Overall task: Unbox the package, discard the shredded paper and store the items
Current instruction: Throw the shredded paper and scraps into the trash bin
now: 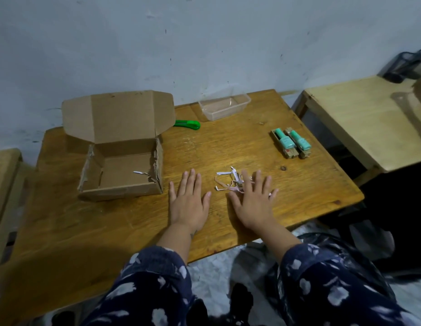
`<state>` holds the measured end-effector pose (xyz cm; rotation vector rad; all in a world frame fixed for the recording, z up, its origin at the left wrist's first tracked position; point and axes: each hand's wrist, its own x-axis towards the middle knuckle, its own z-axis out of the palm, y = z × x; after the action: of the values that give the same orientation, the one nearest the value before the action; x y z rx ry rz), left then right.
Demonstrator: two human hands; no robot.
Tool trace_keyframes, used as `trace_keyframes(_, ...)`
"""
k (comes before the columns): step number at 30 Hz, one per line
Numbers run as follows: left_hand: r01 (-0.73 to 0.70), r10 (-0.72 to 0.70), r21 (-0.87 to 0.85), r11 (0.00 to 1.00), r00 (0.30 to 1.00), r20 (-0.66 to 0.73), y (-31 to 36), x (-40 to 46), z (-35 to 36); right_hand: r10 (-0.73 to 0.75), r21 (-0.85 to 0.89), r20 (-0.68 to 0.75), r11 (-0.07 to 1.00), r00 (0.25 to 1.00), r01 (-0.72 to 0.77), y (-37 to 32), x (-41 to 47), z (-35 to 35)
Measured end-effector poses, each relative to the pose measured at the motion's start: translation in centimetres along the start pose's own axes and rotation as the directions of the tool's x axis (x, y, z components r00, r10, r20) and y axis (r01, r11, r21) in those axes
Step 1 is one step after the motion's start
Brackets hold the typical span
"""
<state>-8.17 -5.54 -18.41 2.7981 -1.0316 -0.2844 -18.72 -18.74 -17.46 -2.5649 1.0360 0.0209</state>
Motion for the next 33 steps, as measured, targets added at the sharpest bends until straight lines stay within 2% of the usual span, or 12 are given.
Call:
trace_keyframes(4, -0.021, 0.021, -0.007, 1.000, 0.999, -0.037, -0.4, 0.0, 0.3, -0.104, -0.032, -0.022, 0.994, 0.994, 0.104, -1.8, 0.2, 1.2)
trace_keyframes(8, -0.027, 0.025, -0.021, 0.999, 0.998, -0.065, -0.5, 0.2, 0.4, -0.221, -0.073, 0.050, 0.972, 0.974, 0.224, -3.0, 2.1, 0.9)
trace_keyframes(10, -0.025, 0.023, -0.026, 0.999, 0.997, -0.077, -0.5, 0.4, 0.5, -0.268, -0.012, 0.022, 0.963, 0.963, 0.268, -2.7, 2.2, 1.0)
trace_keyframes(12, -0.027, 0.024, -0.037, 0.999, 0.996, -0.087, -0.6, 0.3, 0.5, -0.292, 0.124, -0.078, 0.946, 0.953, 0.300, -1.7, 1.4, 1.5)
trace_keyframes(14, -0.032, 0.028, -0.051, 0.998, 0.996, -0.089, -0.6, 0.3, 0.5, -0.256, 0.231, -0.184, 0.927, 0.949, 0.295, -0.5, -0.1, 2.0)
trace_keyframes(17, -0.026, 0.022, -0.050, 0.998, 0.998, -0.066, -0.4, 0.4, 0.6, -0.191, 0.255, -0.305, 0.928, 0.933, 0.273, 1.3, -1.9, 1.7)
trace_keyframes(19, -0.011, 0.009, -0.047, 0.999, 0.999, -0.041, -0.2, 0.5, 0.5, -0.105, 0.283, -0.283, 0.940, 0.953, 0.188, 2.4, -2.2, 0.6)
trace_keyframes(22, -0.036, 0.035, -0.075, 0.997, 0.999, -0.020, 1.0, 0.7, 0.0, 0.136, 0.370, -0.230, 0.928, 0.964, -0.043, 4.8, -2.1, -1.6)
trace_keyframes(26, -0.250, 0.253, -0.125, 0.960, 0.968, 0.002, 6.0, 1.3, -1.3, 0.360, 0.334, -0.311, 0.908, 0.879, -0.254, 9.0, -3.1, -5.1)
trace_keyframes(29, -0.394, 0.402, -0.134, 0.909, 0.915, 0.034, 10.8, 1.5, -1.4, 0.397, 0.284, -0.392, 0.910, 0.830, -0.301, 12.3, -4.5, -7.0)
trace_keyframes(33, -0.531, 0.553, -0.170, 0.830, 0.823, 0.132, 17.5, 1.3, -0.2, 0.478, 0.321, -0.430, 0.874, 0.766, -0.365, 17.1, -7.7, -8.3)
